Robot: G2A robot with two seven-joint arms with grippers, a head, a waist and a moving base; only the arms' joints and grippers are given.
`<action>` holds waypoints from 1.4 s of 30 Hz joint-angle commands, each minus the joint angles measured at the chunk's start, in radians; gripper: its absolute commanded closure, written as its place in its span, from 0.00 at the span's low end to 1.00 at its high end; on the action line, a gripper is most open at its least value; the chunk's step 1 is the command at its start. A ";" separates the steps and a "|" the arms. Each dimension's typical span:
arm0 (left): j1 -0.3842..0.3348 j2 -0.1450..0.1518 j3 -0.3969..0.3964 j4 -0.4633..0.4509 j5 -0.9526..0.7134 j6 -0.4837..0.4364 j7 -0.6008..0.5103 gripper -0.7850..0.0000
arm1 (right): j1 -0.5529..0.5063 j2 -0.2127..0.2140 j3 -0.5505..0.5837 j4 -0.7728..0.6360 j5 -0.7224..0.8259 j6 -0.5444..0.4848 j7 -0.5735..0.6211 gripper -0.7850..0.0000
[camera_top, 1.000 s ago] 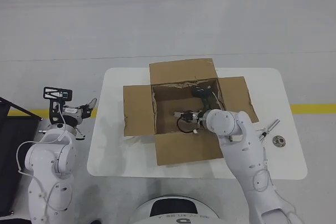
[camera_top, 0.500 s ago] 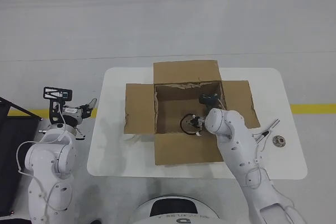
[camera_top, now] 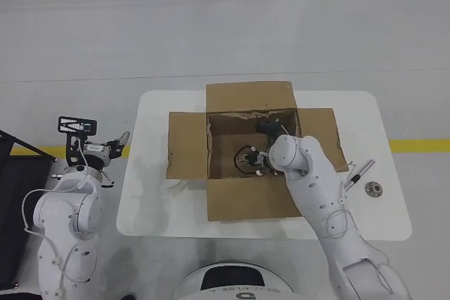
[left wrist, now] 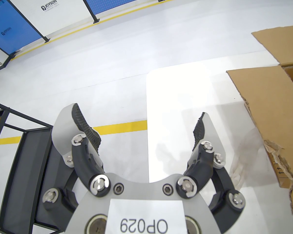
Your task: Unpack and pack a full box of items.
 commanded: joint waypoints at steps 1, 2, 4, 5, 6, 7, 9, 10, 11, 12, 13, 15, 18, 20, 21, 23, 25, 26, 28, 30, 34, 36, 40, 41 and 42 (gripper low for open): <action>0.000 0.000 0.000 0.000 0.000 0.000 0.000 0.00 | -0.026 0.004 0.010 -0.047 0.030 -0.056 -0.029 0.41; 0.000 0.000 0.000 0.000 0.000 0.000 0.000 0.00 | -0.040 0.006 0.017 -0.063 0.039 -0.072 -0.036 0.48; 0.000 0.000 0.000 0.000 0.000 0.000 0.000 0.00 | -0.059 0.011 0.034 -0.080 0.026 -0.055 -0.042 0.50; 0.000 0.000 0.000 0.000 0.000 0.000 0.000 0.00 | -0.063 0.013 0.039 -0.085 0.009 -0.030 -0.036 0.50; 0.000 0.000 0.000 0.000 0.000 0.000 0.000 0.00 | -0.065 0.015 0.043 -0.083 -0.026 0.008 -0.033 0.50; 0.000 0.000 0.000 0.000 0.000 0.000 0.000 0.00 | -0.064 0.016 0.040 -0.081 -0.056 0.044 -0.021 0.45; 0.000 0.000 0.000 0.000 0.000 0.000 0.000 0.00 | -0.057 0.017 0.026 -0.079 -0.098 0.089 0.018 0.16; 0.000 0.000 0.000 0.000 0.000 0.000 0.000 0.00 | -0.053 0.017 0.024 -0.076 -0.110 0.104 0.033 0.09; 0.000 0.000 0.000 0.000 0.000 0.000 0.000 0.00 | -0.053 0.018 0.023 -0.066 -0.122 0.108 0.031 0.00; 0.000 0.000 0.000 0.000 0.000 0.000 0.000 0.00 | -0.052 0.017 0.024 -0.058 -0.123 0.109 0.030 0.00; 0.000 0.000 0.000 0.000 0.000 0.000 0.000 0.00 | -0.050 0.017 0.026 -0.045 -0.130 0.110 0.029 0.00; 0.000 0.000 0.000 0.000 0.000 0.000 0.000 0.00 | -0.043 0.014 0.026 -0.020 -0.147 0.117 0.022 0.00; 0.000 0.000 0.000 0.000 0.000 0.000 0.000 0.00 | -0.032 0.006 0.022 0.009 -0.169 0.122 0.018 0.00; 0.000 0.000 0.000 0.000 0.000 0.000 0.000 0.00 | -0.026 0.001 0.019 0.028 -0.193 0.125 0.014 0.00; 0.000 0.000 0.000 0.000 0.000 0.000 0.000 0.00 | -0.023 -0.003 0.019 0.036 -0.205 0.126 0.013 0.00; 0.000 0.000 0.000 0.000 0.000 0.000 0.000 0.00 | -0.019 -0.010 0.019 0.042 -0.220 0.122 0.017 0.00; 0.000 0.000 0.000 0.000 0.000 0.000 0.000 0.00 | -0.018 -0.018 0.024 0.049 -0.245 0.120 0.019 0.00; 0.000 0.000 0.000 0.000 0.000 0.000 0.000 0.00 | -0.018 -0.022 0.028 0.051 -0.255 0.119 0.021 0.00; 0.000 0.000 0.000 0.000 0.000 0.000 0.000 0.00 | -0.018 -0.031 0.037 0.053 -0.268 0.113 0.027 0.00; 0.000 0.000 0.000 0.000 0.000 0.000 0.000 0.00 | -0.016 -0.039 0.051 0.067 -0.282 0.103 0.037 0.00; 0.000 0.000 0.000 0.000 0.000 0.000 0.000 0.00 | 0.003 -0.061 0.075 0.115 -0.307 0.074 0.066 0.00; 0.000 0.000 0.000 0.000 0.000 0.000 0.000 0.00 | 0.019 -0.072 0.088 0.150 -0.319 0.062 0.078 0.00; 0.000 0.000 0.000 0.000 0.000 0.000 0.000 0.00 | 0.056 -0.095 0.105 0.215 -0.331 0.028 0.112 0.00; 0.000 0.000 0.000 0.000 0.000 0.000 0.000 0.00 | 0.064 -0.100 0.110 0.229 -0.338 0.024 0.116 0.00; 0.000 0.000 0.000 0.000 0.000 0.000 0.000 0.00 | 0.071 -0.105 0.114 0.240 -0.343 0.019 0.120 0.00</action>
